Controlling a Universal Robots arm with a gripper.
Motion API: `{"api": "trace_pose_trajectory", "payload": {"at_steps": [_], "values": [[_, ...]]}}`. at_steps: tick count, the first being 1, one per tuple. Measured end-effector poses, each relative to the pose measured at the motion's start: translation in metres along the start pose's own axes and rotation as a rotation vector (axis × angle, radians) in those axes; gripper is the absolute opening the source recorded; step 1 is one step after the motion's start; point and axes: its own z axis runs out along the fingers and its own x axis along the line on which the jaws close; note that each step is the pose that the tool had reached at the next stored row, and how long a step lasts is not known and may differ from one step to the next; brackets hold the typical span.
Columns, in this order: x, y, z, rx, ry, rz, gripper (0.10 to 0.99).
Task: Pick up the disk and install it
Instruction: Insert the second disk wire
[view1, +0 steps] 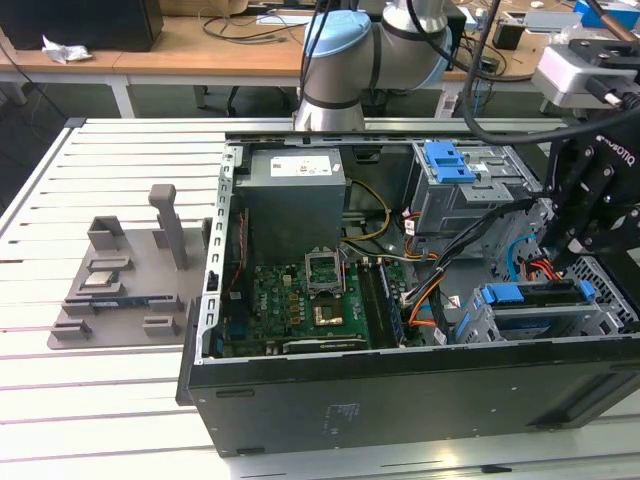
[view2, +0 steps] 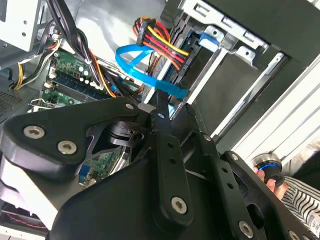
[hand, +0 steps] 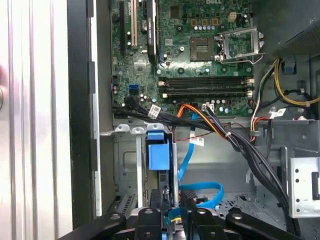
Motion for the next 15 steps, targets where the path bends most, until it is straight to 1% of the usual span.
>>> {"api": "trace_pose_trajectory", "payload": {"at_steps": [2,3,5,6,8,10,13,15], "values": [[0.0002,-0.0052,-0.0001,-0.004,0.0000,0.000,0.302],[0.0006,-0.0059,-0.0001,-0.004,0.0001,0.000,0.302],[0.0034,-0.0064,0.0000,-0.004,0.0001,-0.002,0.302],[0.0061,-0.0066,0.0003,-0.004,0.0001,-0.005,0.302],[0.0080,-0.0067,0.0017,-0.004,-0.0040,-0.011,0.302],[0.0081,-0.0067,0.0045,-0.005,-0.0078,-0.012,0.302],[0.0080,-0.0069,0.0098,-0.005,-0.0088,-0.012,0.302],[0.0080,-0.0069,0.0102,-0.005,-0.0085,-0.012,0.302]]}}
